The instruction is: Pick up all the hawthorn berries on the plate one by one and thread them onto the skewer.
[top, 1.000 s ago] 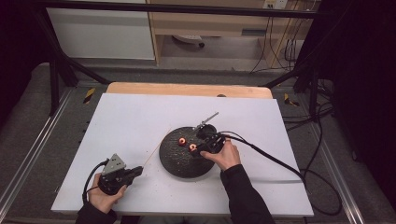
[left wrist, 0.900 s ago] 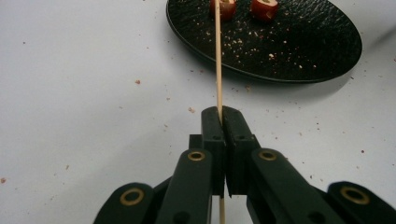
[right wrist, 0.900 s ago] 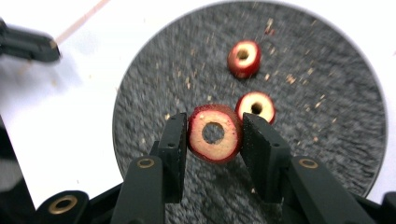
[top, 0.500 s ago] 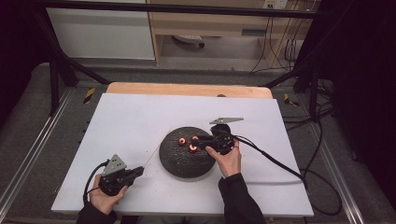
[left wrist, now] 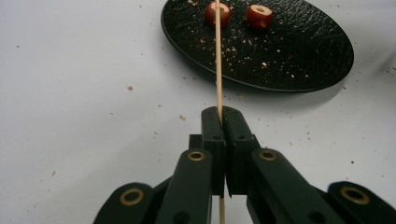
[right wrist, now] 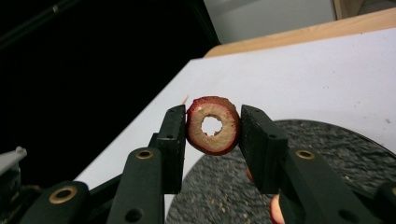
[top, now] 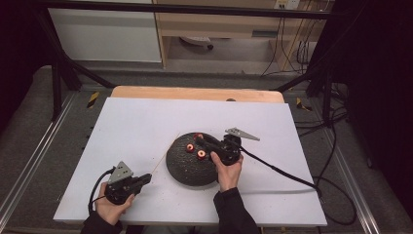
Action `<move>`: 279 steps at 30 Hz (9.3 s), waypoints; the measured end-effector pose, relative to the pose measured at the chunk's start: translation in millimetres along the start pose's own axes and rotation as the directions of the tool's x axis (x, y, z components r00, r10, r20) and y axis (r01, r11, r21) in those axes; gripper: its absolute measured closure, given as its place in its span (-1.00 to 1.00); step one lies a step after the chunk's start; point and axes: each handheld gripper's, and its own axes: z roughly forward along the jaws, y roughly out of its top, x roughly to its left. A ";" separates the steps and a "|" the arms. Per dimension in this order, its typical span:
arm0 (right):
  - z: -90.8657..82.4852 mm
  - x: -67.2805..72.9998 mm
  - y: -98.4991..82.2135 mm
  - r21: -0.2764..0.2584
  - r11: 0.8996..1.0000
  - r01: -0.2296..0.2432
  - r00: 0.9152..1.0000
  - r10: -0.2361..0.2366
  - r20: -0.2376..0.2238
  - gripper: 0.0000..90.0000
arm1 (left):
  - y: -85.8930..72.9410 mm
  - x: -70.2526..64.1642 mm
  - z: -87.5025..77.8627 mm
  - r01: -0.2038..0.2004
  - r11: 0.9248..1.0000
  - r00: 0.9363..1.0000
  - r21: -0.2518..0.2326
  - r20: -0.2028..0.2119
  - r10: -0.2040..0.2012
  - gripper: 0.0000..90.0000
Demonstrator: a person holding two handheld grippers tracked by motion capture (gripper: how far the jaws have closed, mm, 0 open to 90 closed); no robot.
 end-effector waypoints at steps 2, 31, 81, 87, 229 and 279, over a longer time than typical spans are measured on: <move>1.6 -0.7 -1.2 -0.019 1.000 -0.002 1.000 0.002 -0.002 0.39 | 0.4 -0.8 0.3 0.004 1.000 1.000 -0.005 -0.001 -0.004 0.96; 21.0 -7.9 -10.6 -0.281 0.947 -0.154 0.988 0.145 -0.055 0.39 | 10.1 -24.5 11.0 -0.019 0.999 0.999 -0.033 0.028 0.020 0.96; 22.0 3.4 -56.0 -0.198 0.959 -0.205 0.975 0.182 -0.129 0.40 | 24.9 -43.3 32.0 0.013 0.999 1.000 -0.036 0.024 -0.013 0.97; 20.0 9.4 -67.2 -0.158 0.970 -0.186 0.977 0.165 -0.137 0.40 | 25.7 -44.6 34.3 0.013 0.999 1.000 -0.034 0.023 -0.013 0.97; 45.5 -5.4 25.9 0.640 0.734 0.230 0.956 -0.294 -0.006 0.35 | 8.3 -6.9 7.3 0.016 1.000 1.000 -0.005 0.009 -0.016 0.97; 11.8 -1.7 -22.9 -0.115 0.983 -0.144 0.989 0.141 -0.039 0.36 | 8.5 -12.7 6.9 0.009 1.000 1.000 -0.018 0.016 -0.009 0.97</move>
